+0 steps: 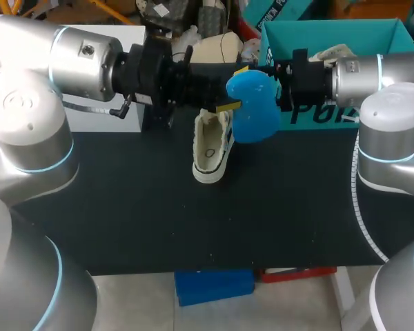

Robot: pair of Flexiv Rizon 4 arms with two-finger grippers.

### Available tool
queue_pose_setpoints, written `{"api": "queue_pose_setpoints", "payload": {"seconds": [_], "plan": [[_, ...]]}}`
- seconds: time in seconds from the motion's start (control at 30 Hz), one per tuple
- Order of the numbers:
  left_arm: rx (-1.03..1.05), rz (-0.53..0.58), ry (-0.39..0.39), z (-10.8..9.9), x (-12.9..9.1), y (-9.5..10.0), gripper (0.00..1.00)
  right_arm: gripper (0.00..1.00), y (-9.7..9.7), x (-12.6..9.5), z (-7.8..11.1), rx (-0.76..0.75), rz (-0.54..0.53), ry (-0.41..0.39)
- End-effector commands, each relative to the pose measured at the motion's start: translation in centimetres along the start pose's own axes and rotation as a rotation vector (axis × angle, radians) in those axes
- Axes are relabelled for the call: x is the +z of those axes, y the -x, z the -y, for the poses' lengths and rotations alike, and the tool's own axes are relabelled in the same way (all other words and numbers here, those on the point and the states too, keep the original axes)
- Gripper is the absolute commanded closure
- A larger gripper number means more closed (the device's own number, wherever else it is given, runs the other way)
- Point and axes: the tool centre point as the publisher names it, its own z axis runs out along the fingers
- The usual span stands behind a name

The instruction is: Take the shoe out of the shoebox, open the shoe tongue, remove and reinsert the insole, then place the shoe into the shoebox

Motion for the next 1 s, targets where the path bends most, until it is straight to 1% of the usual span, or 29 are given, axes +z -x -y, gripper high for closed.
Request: {"api": "queue_pose_setpoints", "payload": {"seconds": [0.03,0.07,0.1,0.17,0.2,0.23,0.27,0.3,0.33,0.37,0.4,0.43,0.47,0.5,1.0], "plan": [[0.113,0.013,0.024,0.0,0.2,-1.0,1.00,0.00,0.0,0.1,0.1,0.001,0.000,0.003],[0.144,0.012,-0.006,-0.2,0.1,-1.5,1.00,0.00,0.0,0.1,0.1,0.001,0.000,0.003],[0.209,0.010,0.015,-0.6,0.1,-2.2,1.00,0.00,0.0,0.1,0.1,0.001,0.000,0.003],[0.315,0.017,0.021,-1.3,-0.1,-3.2,1.00,0.00,0.0,0.1,0.1,0.001,0.000,0.003],[0.381,0.021,0.056,-1.8,-0.3,-3.7,1.00,0.00,0.0,0.1,0.1,0.001,0.000,0.003],[0.445,0.018,0.058,-2.1,-0.3,-4.2,1.00,0.00,0.0,0.1,0.1,0.001,0.000,0.003],[0.474,0.041,0.052,-2.5,-0.6,-4.6,1.00,0.00,0.0,0.1,0.1,0.001,0.000,0.003],[0.544,0.041,0.108,-3.0,-0.7,-5.1,1.00,0.00,0.0,0.1,0.1,0.001,0.000,0.003],[0.592,0.039,0.099,-3.4,-0.8,-5.6,1.00,0.00,0.0,0.1,0.1,0.001,0.000,0.003],[0.621,0.064,0.088,-3.9,-1.1,-5.7,1.00,0.00,0.0,0.1,0.1,0.001,0.000,0.003],[0.683,0.052,0.127,-4.5,-1.2,-6.0,1.00,0.00,0.0,0.1,0.1,0.001,0.000,0.003],[0.699,0.053,0.158,-5.0,-1.3,-6.1,1.00,0.00,0.0,0.1,0.1,0.001,0.000,0.003],[0.733,0.057,0.236,-6.1,-1.3,-6.2,1.00,0.00,0.0,0.1,0.1,0.001,0.000,0.003],[0.709,0.052,0.245,-6.6,-1.3,-6.2,1.00,0.00,0.0,0.1,0.1,0.001,0.000,0.003],[0.709,0.052,0.245,-6.6,-1.3,-6.2,1.00,0.00,0.0,0.1,0.1,0.001,0.000,0.003]]}}
